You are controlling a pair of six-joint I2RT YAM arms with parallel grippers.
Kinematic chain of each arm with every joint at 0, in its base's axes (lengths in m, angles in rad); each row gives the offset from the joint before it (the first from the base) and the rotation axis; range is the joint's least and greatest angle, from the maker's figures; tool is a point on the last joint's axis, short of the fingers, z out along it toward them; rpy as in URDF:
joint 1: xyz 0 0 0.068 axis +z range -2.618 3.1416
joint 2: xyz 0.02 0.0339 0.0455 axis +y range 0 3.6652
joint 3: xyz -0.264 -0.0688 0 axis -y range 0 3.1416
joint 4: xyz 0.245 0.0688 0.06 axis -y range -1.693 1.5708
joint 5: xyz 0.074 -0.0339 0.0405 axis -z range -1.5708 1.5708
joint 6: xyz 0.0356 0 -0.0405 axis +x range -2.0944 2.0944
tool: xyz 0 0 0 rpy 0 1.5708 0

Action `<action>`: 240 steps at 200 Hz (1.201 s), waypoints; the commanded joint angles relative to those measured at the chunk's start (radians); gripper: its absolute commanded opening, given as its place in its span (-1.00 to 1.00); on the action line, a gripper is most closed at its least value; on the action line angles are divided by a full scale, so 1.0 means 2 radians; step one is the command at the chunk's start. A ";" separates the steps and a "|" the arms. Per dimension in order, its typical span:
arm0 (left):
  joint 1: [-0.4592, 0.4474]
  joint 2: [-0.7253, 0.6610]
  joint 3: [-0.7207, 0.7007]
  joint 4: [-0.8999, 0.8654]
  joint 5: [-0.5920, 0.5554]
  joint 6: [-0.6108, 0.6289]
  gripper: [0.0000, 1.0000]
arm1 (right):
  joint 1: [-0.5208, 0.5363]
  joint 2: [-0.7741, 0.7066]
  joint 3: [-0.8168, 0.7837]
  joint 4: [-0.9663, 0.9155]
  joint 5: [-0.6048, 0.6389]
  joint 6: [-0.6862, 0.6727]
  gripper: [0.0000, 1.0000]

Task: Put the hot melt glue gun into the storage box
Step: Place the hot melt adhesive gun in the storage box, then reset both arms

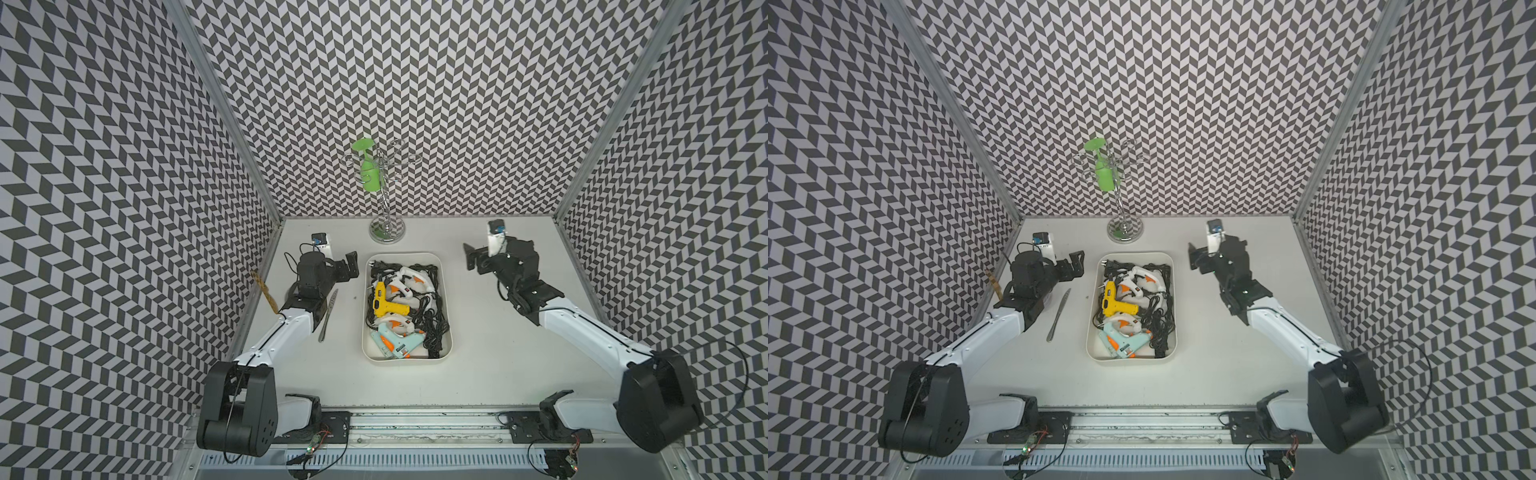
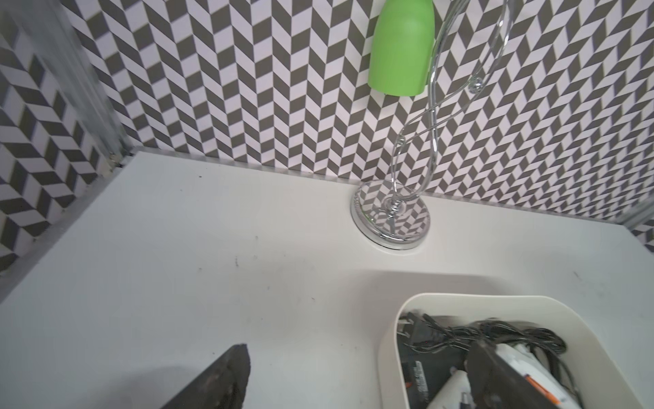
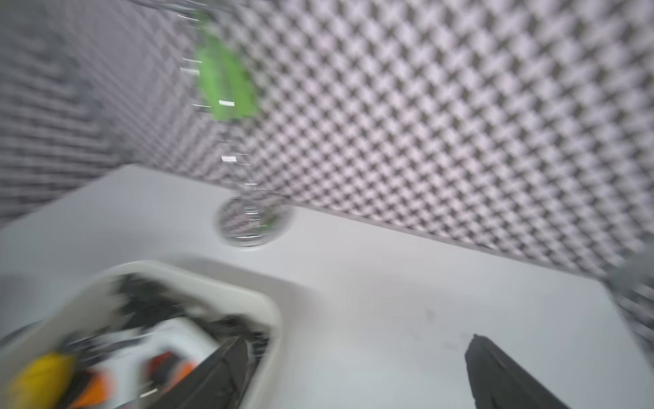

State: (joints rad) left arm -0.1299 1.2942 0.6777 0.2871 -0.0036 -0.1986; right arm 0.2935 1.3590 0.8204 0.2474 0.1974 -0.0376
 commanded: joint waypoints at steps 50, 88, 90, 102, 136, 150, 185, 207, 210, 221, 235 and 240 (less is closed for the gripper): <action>0.018 0.028 -0.131 0.234 -0.053 0.100 0.99 | -0.107 0.093 -0.151 0.250 0.042 -0.015 0.98; 0.022 0.058 -0.167 0.317 -0.062 0.095 0.99 | -0.109 0.067 -0.180 0.277 -0.012 -0.025 0.98; 0.022 0.057 -0.166 0.316 -0.063 0.097 0.99 | -0.110 0.064 -0.182 0.278 -0.021 -0.025 0.98; 0.025 0.055 -0.184 0.359 -0.073 0.105 0.99 | -0.115 0.057 -0.197 0.309 -0.090 -0.023 0.98; 0.051 0.110 -0.205 0.450 -0.033 0.100 0.99 | -0.139 0.091 -0.186 0.332 -0.138 -0.001 0.98; 0.055 0.133 -0.211 0.490 -0.018 0.105 0.99 | -0.151 0.091 -0.196 0.351 -0.167 0.005 0.98; 0.057 0.125 -0.202 0.454 -0.016 0.101 0.99 | -0.157 0.088 -0.200 0.353 -0.191 0.001 0.99; 0.057 0.127 -0.202 0.456 -0.016 0.102 0.99 | -0.155 0.075 -0.245 0.417 -0.181 -0.001 0.98; 0.057 0.127 -0.202 0.457 -0.016 0.102 0.99 | -0.152 0.075 -0.257 0.433 -0.166 0.002 0.99; 0.057 0.127 -0.203 0.459 -0.017 0.102 0.99 | -0.148 0.100 -0.315 0.560 -0.135 0.012 0.99; 0.057 0.128 -0.203 0.459 -0.017 0.102 0.99 | -0.147 0.098 -0.332 0.593 -0.128 0.016 0.98; 0.057 0.128 -0.203 0.459 -0.017 0.102 0.99 | -0.147 0.091 -0.318 0.555 -0.130 0.013 0.98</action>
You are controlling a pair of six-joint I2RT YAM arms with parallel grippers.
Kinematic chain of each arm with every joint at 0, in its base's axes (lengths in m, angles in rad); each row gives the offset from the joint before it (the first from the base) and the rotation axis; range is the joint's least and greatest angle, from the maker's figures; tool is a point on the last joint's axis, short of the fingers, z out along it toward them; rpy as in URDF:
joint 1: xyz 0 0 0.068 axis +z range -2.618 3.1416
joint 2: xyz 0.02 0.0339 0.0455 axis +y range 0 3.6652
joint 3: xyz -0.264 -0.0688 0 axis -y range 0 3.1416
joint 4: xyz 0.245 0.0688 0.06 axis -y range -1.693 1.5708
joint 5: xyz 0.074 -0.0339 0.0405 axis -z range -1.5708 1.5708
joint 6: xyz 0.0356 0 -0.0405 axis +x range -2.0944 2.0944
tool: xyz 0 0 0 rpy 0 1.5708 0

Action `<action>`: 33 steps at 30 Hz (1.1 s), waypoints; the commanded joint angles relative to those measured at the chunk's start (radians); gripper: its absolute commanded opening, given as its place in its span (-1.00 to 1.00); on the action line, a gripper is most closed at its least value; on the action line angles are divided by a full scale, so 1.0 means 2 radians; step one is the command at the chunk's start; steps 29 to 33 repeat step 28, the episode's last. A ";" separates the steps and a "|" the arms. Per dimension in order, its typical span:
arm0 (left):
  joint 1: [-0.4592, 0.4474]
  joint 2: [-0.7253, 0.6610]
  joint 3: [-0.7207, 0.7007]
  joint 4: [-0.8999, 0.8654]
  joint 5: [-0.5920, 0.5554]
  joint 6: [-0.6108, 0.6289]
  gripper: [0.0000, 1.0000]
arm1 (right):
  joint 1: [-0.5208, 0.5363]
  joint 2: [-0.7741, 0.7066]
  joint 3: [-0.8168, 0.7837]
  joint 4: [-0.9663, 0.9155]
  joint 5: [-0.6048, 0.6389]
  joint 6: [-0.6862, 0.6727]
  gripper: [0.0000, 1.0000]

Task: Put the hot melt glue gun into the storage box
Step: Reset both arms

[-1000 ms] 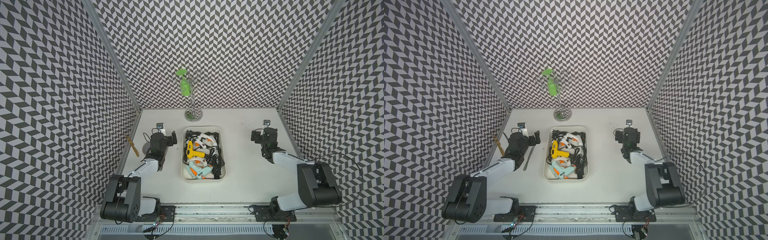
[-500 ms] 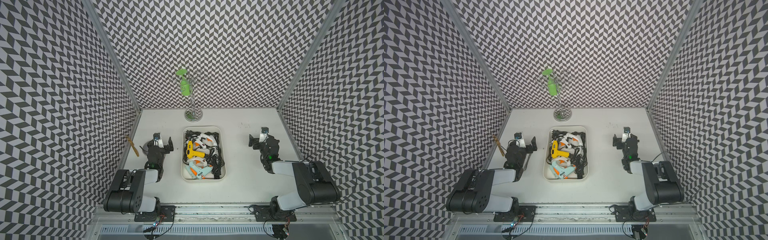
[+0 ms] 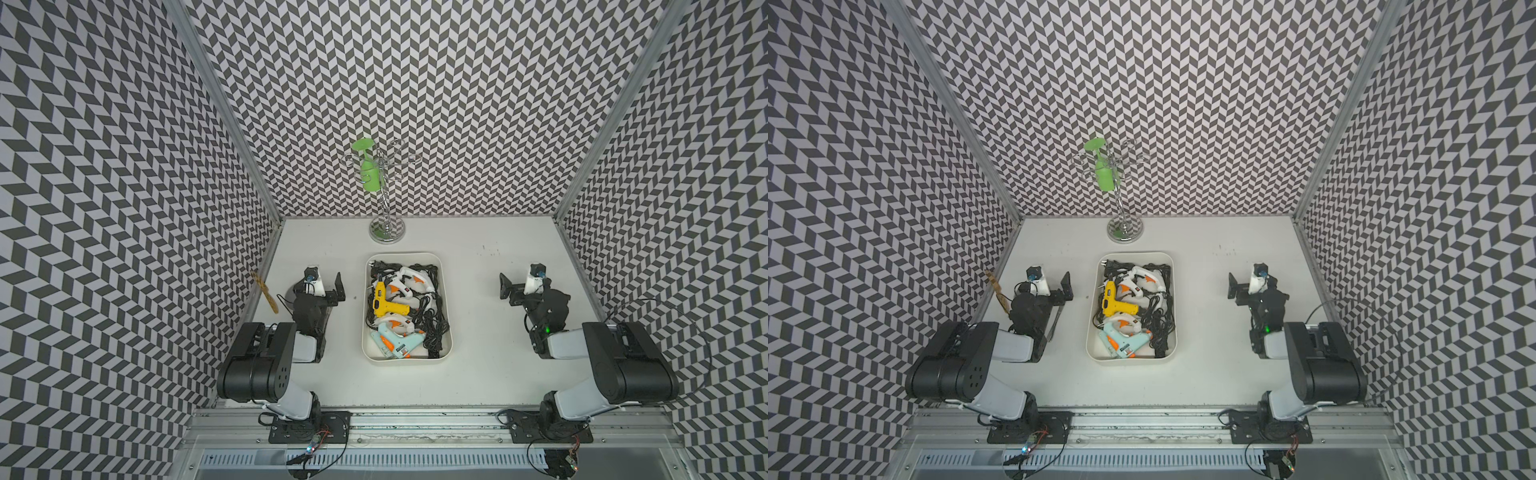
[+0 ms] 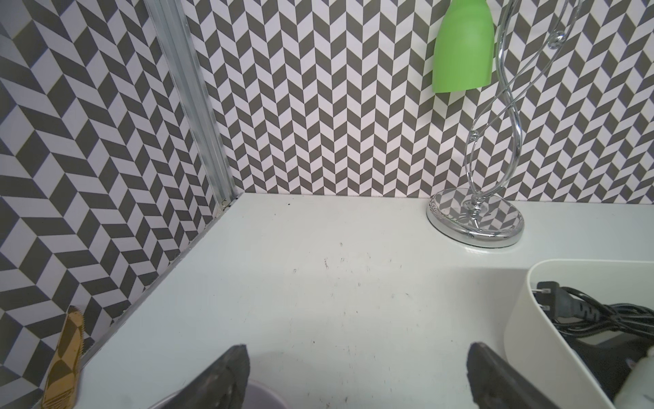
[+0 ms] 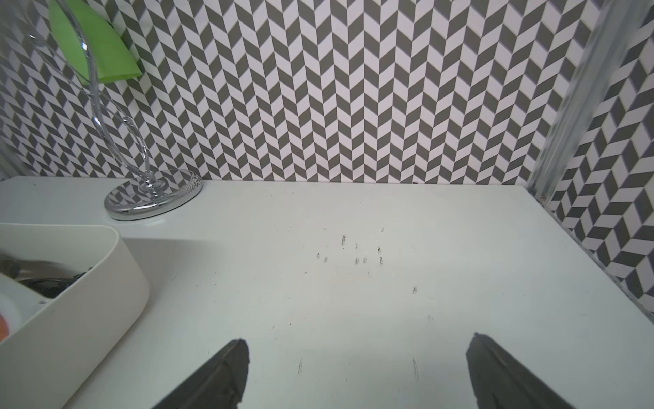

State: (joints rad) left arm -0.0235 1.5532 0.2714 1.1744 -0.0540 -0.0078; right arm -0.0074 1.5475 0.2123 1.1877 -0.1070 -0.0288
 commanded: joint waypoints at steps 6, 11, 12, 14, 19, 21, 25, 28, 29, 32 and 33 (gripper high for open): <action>0.003 -0.003 0.001 0.015 0.009 0.007 0.99 | 0.008 0.008 0.014 0.074 0.031 0.007 0.98; 0.003 -0.003 -0.001 0.017 0.009 0.007 0.99 | 0.008 -0.001 0.026 0.031 0.030 0.005 0.98; 0.003 -0.003 -0.001 0.016 0.009 0.008 0.99 | 0.008 -0.002 0.027 0.024 0.030 0.004 0.98; 0.003 -0.004 -0.001 0.016 0.008 0.007 0.99 | 0.010 -0.004 0.031 0.017 0.032 0.004 0.99; 0.003 -0.004 -0.001 0.017 0.008 0.007 0.99 | 0.012 -0.002 0.031 0.018 0.037 0.002 0.98; 0.003 -0.004 -0.001 0.017 0.009 0.007 0.99 | 0.013 0.000 0.034 0.014 0.037 0.002 0.98; 0.003 -0.004 -0.001 0.017 0.009 0.007 0.99 | 0.014 0.000 0.036 0.013 0.039 0.002 0.98; 0.003 -0.004 -0.001 0.017 0.009 0.007 0.99 | 0.014 -0.003 0.032 0.015 0.039 0.002 0.98; 0.003 -0.004 -0.001 0.017 0.009 0.007 0.99 | 0.014 -0.003 0.032 0.015 0.039 0.002 0.98; 0.003 -0.004 -0.001 0.017 0.009 0.007 0.99 | 0.014 -0.003 0.032 0.015 0.039 0.002 0.98; 0.003 -0.004 -0.001 0.017 0.009 0.007 0.99 | 0.014 -0.003 0.032 0.015 0.039 0.002 0.98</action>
